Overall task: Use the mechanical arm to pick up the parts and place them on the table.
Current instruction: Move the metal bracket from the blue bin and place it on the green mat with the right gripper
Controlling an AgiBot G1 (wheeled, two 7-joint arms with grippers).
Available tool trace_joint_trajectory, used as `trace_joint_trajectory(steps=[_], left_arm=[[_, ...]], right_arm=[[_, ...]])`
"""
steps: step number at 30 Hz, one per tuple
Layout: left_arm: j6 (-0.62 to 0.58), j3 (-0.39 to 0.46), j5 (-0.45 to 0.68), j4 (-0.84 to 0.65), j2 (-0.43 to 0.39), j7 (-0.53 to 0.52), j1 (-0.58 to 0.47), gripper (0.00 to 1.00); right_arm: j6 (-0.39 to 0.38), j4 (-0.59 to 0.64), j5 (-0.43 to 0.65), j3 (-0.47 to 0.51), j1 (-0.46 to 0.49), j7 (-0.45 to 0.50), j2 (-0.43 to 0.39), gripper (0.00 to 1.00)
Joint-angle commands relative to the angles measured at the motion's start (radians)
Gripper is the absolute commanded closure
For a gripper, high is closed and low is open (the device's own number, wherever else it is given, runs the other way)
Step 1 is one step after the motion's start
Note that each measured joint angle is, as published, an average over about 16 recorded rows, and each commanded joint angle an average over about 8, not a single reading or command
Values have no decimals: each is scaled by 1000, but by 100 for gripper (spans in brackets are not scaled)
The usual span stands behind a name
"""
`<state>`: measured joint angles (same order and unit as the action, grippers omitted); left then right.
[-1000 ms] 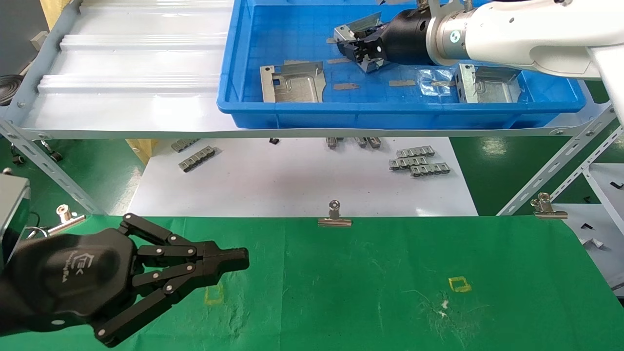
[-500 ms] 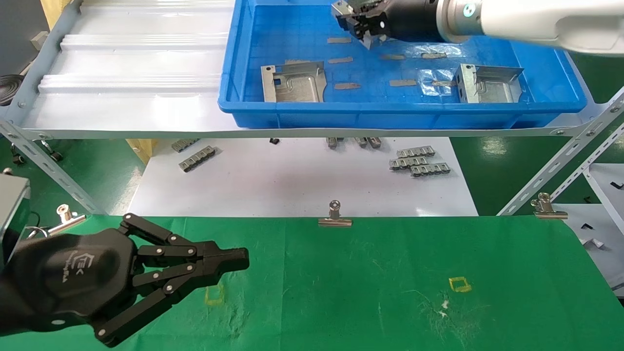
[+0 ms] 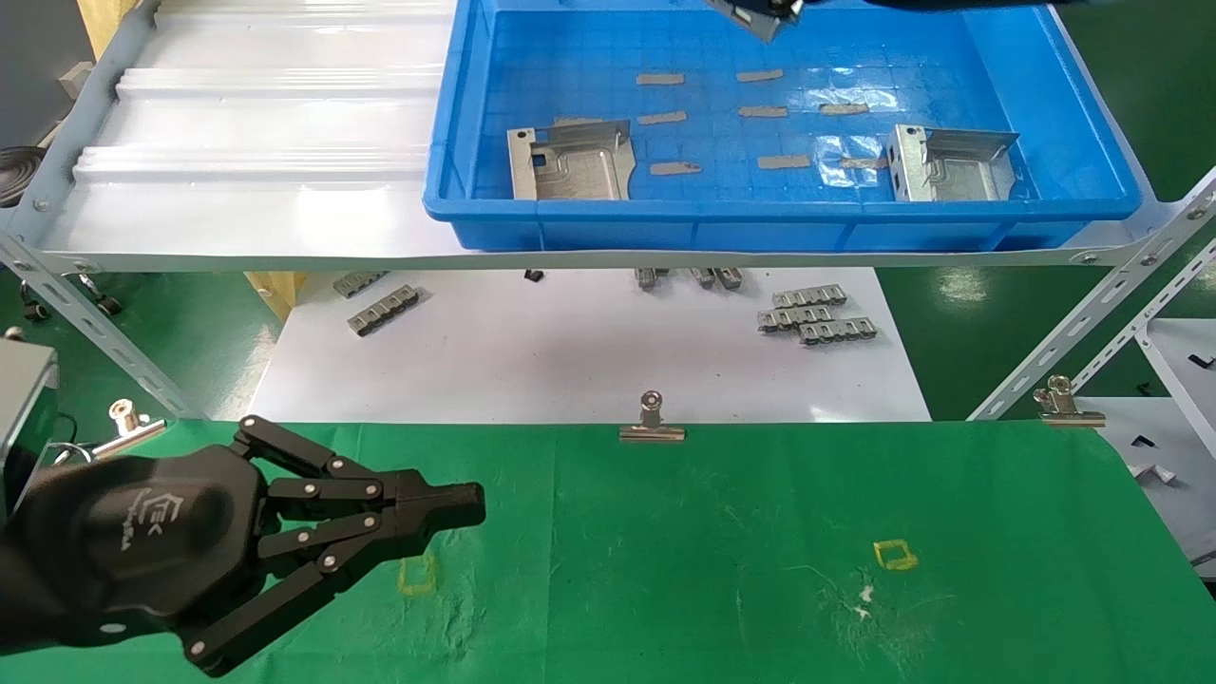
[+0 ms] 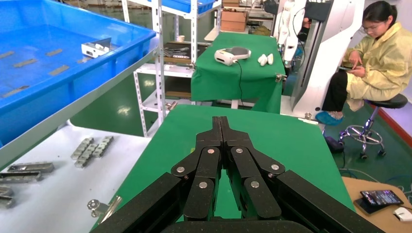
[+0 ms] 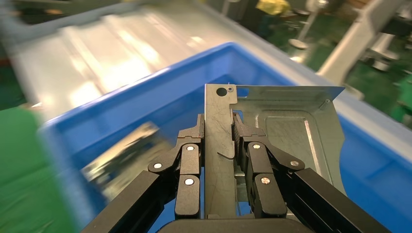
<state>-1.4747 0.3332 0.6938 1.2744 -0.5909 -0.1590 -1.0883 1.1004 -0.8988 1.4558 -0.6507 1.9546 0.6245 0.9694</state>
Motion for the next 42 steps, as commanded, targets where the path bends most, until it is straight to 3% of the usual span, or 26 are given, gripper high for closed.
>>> trace_joint_trajectory(steps=[1,7,13,23,35,42], left_arm=[[0,0,0,0,0,0,0,100],[0,0,0,0,0,0,0,100],[0,0,0,0,0,0,0,100],[0,1,0,0,0,0,0,100],[0,1,-1,0,0,0,0,100],[0,1,-1,0,0,0,0,100]], right_arm=[[47,-82,-29,11,-15,20,-54,100],[55,-359,-102,51,-137,150,-226,100],[58,-455,-207,91,-256,160,-332,100],[168,-453,-364,119,-444,-27,-441,100],[231,-430,-373,85,-671,-302,-515,100],[227,-318,-337,61,-783,-488,-535,100]])
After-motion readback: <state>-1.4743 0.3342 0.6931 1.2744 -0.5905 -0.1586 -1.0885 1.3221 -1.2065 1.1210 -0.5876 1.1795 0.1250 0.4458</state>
